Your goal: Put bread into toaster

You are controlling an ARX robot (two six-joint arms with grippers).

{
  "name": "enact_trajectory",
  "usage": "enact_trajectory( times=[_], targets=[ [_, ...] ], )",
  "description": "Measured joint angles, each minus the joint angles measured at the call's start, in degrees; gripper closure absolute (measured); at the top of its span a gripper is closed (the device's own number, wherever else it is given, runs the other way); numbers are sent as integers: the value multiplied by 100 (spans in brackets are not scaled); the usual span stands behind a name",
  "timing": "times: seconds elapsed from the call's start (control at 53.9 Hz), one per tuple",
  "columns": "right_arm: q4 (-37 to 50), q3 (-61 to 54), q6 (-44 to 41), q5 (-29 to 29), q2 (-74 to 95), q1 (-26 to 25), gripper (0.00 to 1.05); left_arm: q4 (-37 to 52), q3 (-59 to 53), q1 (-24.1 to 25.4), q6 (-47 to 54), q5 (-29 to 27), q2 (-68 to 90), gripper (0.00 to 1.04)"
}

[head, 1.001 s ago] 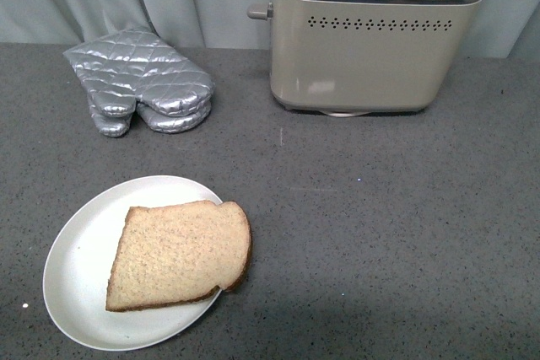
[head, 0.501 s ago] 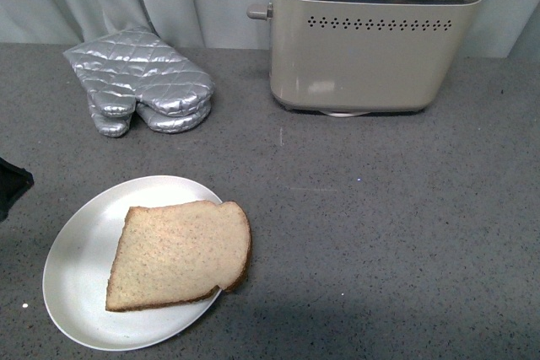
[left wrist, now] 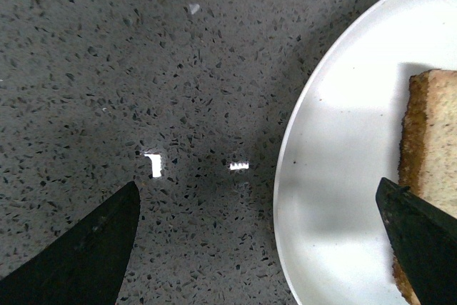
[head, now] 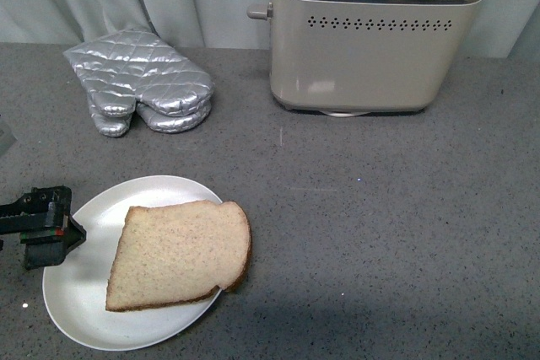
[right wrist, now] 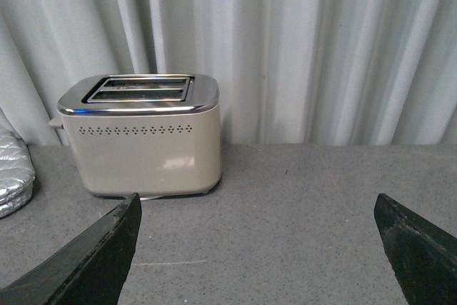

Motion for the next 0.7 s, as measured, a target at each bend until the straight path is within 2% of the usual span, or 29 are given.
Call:
enact_trajectory(
  times=[0.074,0.185,0.389,0.464,0.556,0.705],
  targets=[
    [0,0,0,0,0,0,10,-9,83,-37,15,-17,168,13],
    [0,0,0,0,0,0,10,-140,273,-81,26,-164,501,36],
    [0,0,0,-2,0,0,10,-317,400,-77,-223,79,581,80],
    [0,0,0,0,0,0,10,-404,398,-98,-317,212,573,92],
    [0,0,0,0,0,0,10,-505,400,-133,-487,221,490,102],
    [0,0,-2,0,0,0,10,-815,382,-321,-1069,704,164,102]
  ],
)
